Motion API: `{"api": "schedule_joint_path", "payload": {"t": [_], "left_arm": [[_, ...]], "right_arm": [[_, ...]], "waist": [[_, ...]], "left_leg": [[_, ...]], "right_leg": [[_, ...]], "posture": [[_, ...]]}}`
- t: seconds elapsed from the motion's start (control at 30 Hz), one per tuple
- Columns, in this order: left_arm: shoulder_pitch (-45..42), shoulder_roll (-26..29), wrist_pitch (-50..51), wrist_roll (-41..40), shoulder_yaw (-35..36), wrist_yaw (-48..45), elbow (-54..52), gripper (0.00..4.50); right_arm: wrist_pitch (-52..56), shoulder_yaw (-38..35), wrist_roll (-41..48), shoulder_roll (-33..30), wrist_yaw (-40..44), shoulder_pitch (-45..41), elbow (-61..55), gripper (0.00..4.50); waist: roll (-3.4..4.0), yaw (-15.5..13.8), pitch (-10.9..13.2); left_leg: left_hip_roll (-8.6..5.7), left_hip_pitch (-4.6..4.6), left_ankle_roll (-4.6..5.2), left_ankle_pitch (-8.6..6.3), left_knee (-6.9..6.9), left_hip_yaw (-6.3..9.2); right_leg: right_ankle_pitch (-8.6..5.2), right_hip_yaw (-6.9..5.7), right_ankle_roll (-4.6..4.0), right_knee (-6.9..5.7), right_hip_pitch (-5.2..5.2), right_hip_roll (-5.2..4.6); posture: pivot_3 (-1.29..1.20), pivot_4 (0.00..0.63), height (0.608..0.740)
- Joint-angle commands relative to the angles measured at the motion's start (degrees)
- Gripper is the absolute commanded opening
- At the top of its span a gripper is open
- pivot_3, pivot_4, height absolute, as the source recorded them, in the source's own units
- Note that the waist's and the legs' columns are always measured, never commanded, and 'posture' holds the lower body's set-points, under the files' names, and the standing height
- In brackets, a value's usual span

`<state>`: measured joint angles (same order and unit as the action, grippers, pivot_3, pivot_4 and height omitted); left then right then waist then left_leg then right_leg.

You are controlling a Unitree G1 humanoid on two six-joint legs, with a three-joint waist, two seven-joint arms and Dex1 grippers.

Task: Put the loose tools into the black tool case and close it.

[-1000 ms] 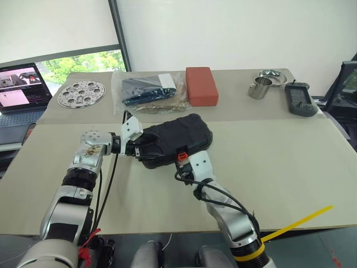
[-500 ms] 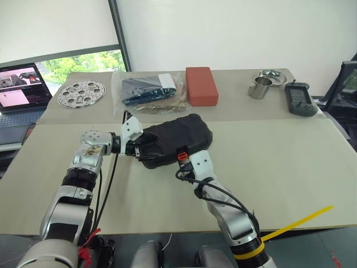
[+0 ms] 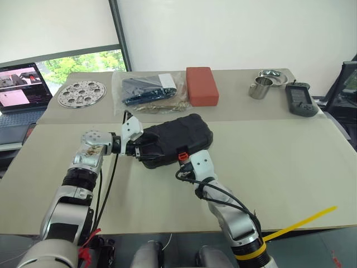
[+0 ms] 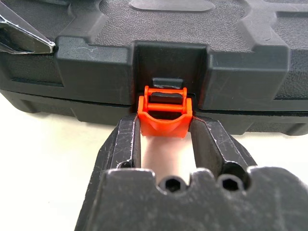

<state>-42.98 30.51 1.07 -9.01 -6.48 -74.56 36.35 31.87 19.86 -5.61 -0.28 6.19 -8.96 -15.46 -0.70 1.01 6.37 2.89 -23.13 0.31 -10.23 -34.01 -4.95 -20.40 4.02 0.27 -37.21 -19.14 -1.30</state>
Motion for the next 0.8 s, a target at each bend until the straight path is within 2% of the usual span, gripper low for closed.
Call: {"api": "schedule_joint_path", "payload": {"t": [0.03, 0.8], "left_arm": [[1.05, -0.08, -0.08, 1.84, -1.4, 0.2, 0.99, 4.5], [1.83, -0.19, -0.52, 1.79, -1.68, 0.25, 0.99, 4.5]], "right_arm": [[0.27, 0.34, -0.57, 0.17, 0.31, -1.3, -4.7, 1.24], [2.09, 0.65, -1.88, -1.14, 0.81, -1.77, -8.97, 1.24]], "waist": [[0.0, -0.01, 0.0], [0.0, 0.02, 0.0]], "left_leg": [[0.0, 0.0, 0.0, 0.0, 0.0, 0.0], [0.0, 0.0, 0.0, 0.0, 0.01, 0.0]], "right_leg": [[0.0, 0.0, 0.0, 0.0, 0.0, 0.0], [0.0, 0.0, 0.0, 0.0, -0.01, 0.01]], "posture": [[0.0, 0.15, 0.74], [0.0, 0.15, 0.74]]}}
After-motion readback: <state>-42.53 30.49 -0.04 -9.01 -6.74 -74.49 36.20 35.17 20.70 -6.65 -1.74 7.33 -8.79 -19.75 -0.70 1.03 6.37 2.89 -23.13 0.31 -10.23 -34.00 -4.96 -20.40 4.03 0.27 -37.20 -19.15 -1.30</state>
